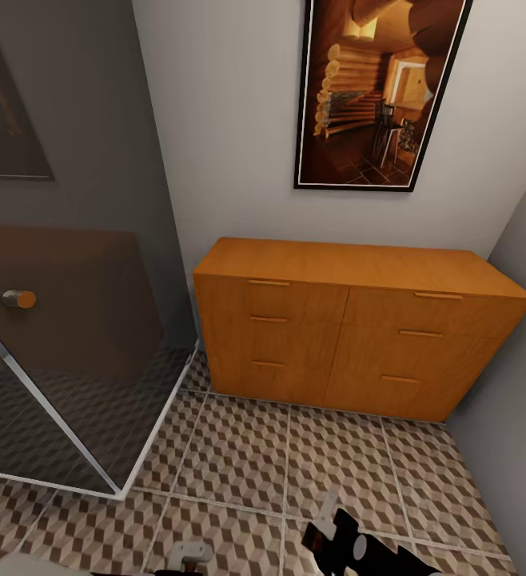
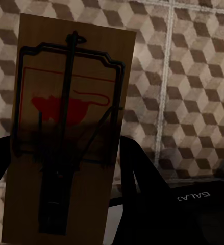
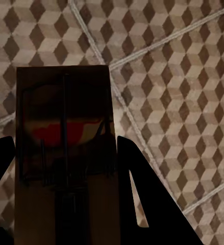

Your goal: Take the four mousetraps from the cabinet in the bathroom and place them on the bathroom floor. Make sure all four end up on the same floor surface, and ensure that at least two of them are either under or directly next to the same bathroom sink.

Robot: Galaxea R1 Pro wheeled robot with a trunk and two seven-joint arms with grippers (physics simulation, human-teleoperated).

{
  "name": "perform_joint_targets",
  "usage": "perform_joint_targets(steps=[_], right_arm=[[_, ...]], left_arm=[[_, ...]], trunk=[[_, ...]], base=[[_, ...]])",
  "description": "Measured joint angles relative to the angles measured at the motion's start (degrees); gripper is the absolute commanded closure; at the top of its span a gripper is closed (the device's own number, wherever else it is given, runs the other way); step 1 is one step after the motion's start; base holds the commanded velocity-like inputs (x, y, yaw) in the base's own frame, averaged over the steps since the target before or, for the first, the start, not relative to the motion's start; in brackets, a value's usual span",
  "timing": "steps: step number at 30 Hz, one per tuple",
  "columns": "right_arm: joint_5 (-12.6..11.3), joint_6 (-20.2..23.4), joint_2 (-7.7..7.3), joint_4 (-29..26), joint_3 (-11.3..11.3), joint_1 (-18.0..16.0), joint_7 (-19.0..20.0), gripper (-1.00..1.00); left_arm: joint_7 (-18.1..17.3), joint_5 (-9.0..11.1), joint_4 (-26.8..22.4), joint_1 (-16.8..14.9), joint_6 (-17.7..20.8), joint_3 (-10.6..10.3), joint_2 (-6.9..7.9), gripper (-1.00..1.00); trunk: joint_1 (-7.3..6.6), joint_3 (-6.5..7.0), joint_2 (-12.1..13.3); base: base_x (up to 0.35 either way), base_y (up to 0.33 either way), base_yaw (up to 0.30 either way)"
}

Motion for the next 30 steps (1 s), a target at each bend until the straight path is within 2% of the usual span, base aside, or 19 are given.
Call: perform_joint_targets(steps=[3, 4, 6, 10, 12, 20, 25, 30], right_arm=[[0.0, -0.4, -0.04, 0.6, 0.0, 0.0, -0.1, 1.0], [0.1, -2.9, -0.07, 2.6, 0.0, 0.1, -2.1, 1.0], [0.2, -4.3, -0.06, 3.4, 0.0, 0.2, -3.1, 1.0], [0.1, -11.5, 0.0, 4.8, 0.0, 1.9, -3.8, 1.0], [0.1, -13.2, 0.01, 5.0, -0.1, 2.2, -4.1, 1.0], [0.2, -14.3, 0.09, 5.1, -0.1, 2.5, -8.4, 1.0], [0.3, -14.7, 0.11, 5.2, -0.1, 3.8, -9.1, 1.0], [0.2, -18.6, 0.11, 5.2, -0.1, 5.3, -9.4, 1.0]], left_arm=[[0.0, 0.1, 0.9, 0.5, 0.0, 0.0, 0.02, 1.0], [0.0, 0.3, 4.4, 2.1, -0.1, 0.0, -0.02, 1.0], [-0.1, 0.2, 4.5, 2.5, -0.1, 0.0, -0.01, 1.0], [-0.1, 0.3, 4.6, 3.4, -0.2, 0.0, -0.03, 1.0], [-0.1, 0.4, 4.6, 3.6, -0.2, 0.0, -0.04, 1.0], [0.1, 0.7, 4.1, 5.2, -0.1, 0.0, -0.18, 1.0], [-0.6, 0.4, 3.3, 5.9, -0.2, 0.0, -0.61, 1.0], [-1.2, 0.6, 3.1, 6.1, -0.1, 0.1, -0.78, 1.0]], trunk=[[0.0, 0.0, 0.0], [0.0, -0.01, 0.0], [0.0, 0.0, 0.0], [0.0, 0.0, 0.0], [0.0, 0.0, 0.0], [0.0, 0.0, 0.0], [0.0, 0.0, 0.0], [0.0, 0.0, 0.0]], base=[[0.0, 0.0, 0.0], [0.0, 0.0, 0.0], [0.0, 0.0, 0.0], [0.0, 0.0, 0.0], [0.0, 0.0, 0.0], [0.0, 0.0, 0.033], [0.0, 0.0, 0.245], [0.0, 0.0, 0.285]])
